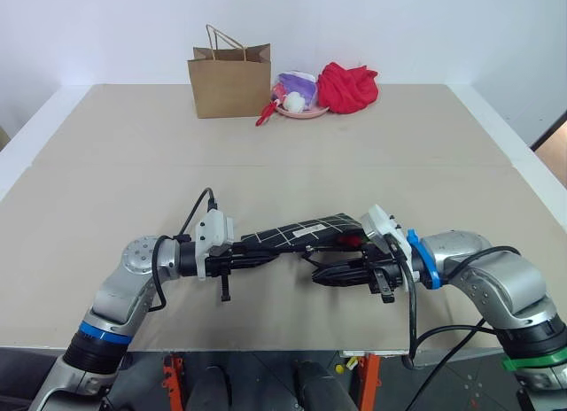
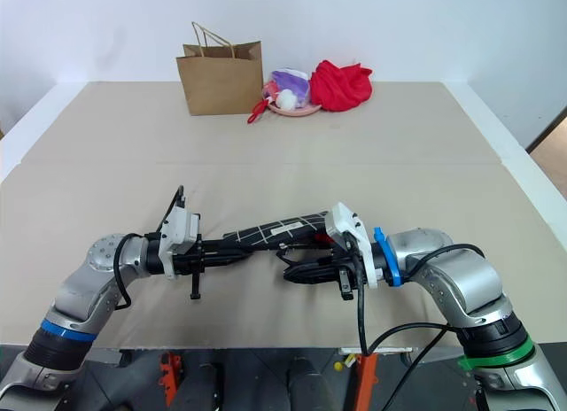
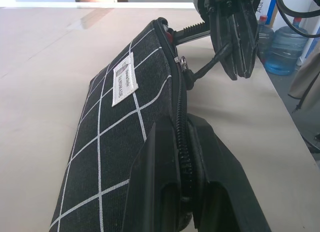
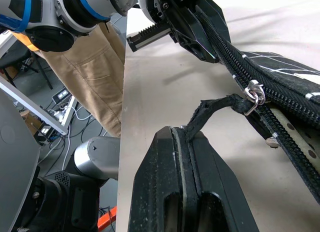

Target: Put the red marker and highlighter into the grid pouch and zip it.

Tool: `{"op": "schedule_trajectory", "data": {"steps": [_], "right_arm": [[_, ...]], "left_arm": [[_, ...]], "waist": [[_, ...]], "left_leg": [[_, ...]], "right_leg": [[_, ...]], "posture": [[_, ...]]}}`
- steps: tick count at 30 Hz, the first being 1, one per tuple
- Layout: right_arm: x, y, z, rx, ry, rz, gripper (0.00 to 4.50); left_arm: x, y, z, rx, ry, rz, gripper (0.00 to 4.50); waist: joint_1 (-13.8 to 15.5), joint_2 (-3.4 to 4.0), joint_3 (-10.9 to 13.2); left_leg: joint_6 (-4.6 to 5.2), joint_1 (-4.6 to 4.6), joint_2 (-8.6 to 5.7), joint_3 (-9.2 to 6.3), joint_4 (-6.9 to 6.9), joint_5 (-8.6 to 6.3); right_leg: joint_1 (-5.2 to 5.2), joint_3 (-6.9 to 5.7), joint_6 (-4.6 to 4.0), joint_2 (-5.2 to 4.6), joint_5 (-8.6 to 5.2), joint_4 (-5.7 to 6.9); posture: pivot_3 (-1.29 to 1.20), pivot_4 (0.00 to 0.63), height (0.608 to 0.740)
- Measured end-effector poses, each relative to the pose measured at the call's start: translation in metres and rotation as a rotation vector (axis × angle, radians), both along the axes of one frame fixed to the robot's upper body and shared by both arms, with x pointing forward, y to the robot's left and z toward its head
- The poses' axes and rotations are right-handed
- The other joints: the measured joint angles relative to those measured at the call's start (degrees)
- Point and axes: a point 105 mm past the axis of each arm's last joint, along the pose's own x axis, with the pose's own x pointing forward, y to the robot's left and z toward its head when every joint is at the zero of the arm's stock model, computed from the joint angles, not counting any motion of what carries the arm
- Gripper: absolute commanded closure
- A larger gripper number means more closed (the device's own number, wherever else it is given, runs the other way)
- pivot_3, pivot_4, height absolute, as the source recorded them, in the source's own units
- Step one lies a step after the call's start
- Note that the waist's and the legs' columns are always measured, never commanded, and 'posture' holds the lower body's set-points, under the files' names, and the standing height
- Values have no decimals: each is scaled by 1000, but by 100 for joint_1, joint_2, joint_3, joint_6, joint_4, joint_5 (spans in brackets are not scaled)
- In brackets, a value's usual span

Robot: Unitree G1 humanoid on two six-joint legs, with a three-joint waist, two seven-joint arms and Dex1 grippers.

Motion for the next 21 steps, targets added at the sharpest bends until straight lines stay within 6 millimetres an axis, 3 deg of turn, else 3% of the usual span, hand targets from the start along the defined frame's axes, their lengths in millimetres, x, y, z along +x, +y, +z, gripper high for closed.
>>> {"op": "schedule_trajectory", "data": {"steps": [8,14,21], "right_arm": [[-1,-3,4,-7,-13,19,4465],[-4,-18,14,-17,-6,10,4465],[-5,-18,14,-6,3,17,4465]], "left_arm": [[-1,0,0,1,0,-1,4500],[-2,0,-1,1,-1,-3,4500],[-2,0,-1,1,-1,-3,4500]], "waist": [[0,0,0],[-1,0,0],[-5,0,0]], "left_leg": [[0,0,0,0,0,0],[0,0,0,0,-1,0],[0,0,0,0,0,0]], "right_leg": [[0,0,0,0,-1,0],[0,0,0,0,-1,0],[0,0,0,0,0,0]], "posture": [[0,150,740],[0,150,740],[0,150,740]]}}
